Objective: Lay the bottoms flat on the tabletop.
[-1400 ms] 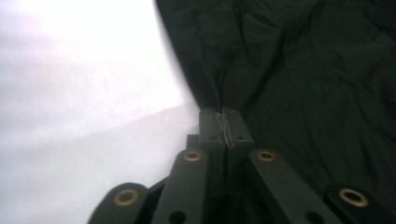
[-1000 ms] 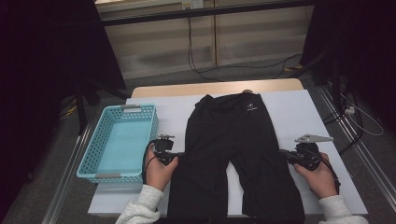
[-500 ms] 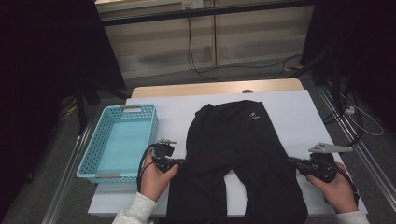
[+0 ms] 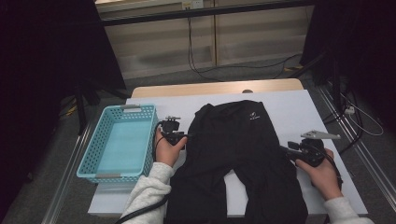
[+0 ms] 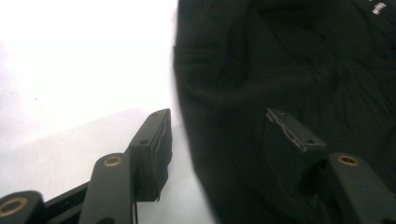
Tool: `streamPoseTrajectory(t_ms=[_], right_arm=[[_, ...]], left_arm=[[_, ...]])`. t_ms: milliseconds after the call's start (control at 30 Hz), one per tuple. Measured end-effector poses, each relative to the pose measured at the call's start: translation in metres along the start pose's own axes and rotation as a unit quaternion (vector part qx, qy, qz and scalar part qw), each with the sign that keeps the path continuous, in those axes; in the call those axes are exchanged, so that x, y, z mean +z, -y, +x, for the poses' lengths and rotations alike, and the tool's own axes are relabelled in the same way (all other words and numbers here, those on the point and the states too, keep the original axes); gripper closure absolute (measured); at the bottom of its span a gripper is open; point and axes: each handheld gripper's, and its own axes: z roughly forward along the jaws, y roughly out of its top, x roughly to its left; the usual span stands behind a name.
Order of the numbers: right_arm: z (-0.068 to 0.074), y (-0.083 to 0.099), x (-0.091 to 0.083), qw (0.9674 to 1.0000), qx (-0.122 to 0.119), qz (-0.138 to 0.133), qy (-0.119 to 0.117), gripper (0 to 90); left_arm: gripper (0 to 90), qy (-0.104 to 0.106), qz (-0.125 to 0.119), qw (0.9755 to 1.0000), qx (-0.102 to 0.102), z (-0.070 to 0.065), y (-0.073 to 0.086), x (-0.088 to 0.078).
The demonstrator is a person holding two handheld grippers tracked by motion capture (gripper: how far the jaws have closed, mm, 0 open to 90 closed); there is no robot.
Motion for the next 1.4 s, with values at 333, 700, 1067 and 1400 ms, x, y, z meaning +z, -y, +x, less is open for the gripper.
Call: streamPoseTrajectory(t_ms=[333, 700, 1067, 1400], right_arm=[[-0.015, -0.051, 0.065, 0.9988, 0.024, 0.037, 0.021, 51.3], [-0.008, -0.046, 0.060, 0.9980, 0.000, 0.057, -0.029, 90.0], [-0.008, -0.030, 0.010, 0.9955, -0.025, 0.066, -0.063, 71.6], [-0.020, -0.049, 0.055, 0.9977, 0.057, 0.030, -0.020, 59.4]], left_arm=[[39.7, -0.001, 0.001, 1.0000, -0.007, 0.005, -0.013, 0.016], [89.3, 0.053, 0.048, 0.9963, -0.049, 0.001, -0.008, 0.014], [68.3, 0.064, 0.067, 0.9955, -0.023, -0.010, 0.008, -0.017], [38.3, 0.070, 0.012, 0.9969, -0.034, -0.010, -0.017, 0.016]])
